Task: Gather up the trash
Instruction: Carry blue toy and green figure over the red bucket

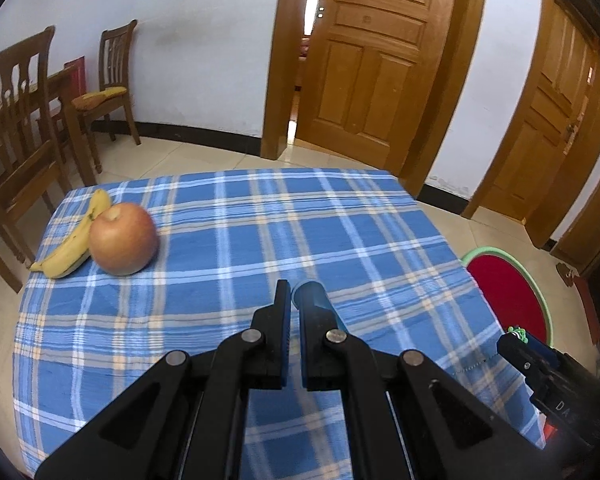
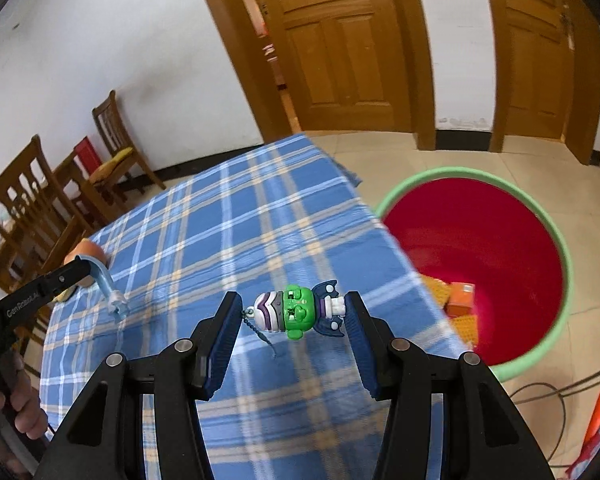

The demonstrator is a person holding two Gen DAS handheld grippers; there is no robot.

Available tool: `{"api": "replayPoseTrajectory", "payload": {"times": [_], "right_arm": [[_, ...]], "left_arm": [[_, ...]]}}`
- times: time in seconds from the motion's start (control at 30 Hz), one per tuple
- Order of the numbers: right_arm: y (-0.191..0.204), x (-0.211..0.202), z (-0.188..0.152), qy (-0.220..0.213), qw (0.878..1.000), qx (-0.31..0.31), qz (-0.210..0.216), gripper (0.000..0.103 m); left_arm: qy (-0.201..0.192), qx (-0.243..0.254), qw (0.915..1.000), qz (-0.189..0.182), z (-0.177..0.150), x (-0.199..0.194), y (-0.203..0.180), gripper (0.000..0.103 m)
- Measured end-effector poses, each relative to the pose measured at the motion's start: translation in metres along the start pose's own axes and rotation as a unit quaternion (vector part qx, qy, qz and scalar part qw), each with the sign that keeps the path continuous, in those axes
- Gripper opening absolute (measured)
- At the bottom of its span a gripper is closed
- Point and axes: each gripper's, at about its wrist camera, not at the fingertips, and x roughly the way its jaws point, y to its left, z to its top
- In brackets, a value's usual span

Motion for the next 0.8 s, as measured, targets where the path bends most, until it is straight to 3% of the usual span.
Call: {"api": "replayPoseTrajectory", "payload": {"times": [0.43,0.8], "right_arm": [[-0.062,-0.031,0.007,-0.039,0.998,0.047,-0.023,0.053],[-0.112,-0.034,0.005,-0.043,0.994,0.091,-0.039,0.053]], "left_arm": [[0.005,0.037,0.9981,-0.048,0.01,0.005,-0.065,0.002],[0.015,0.079,0.9915,-0.102,0.014,0.027,-0.138,0.002]]}}
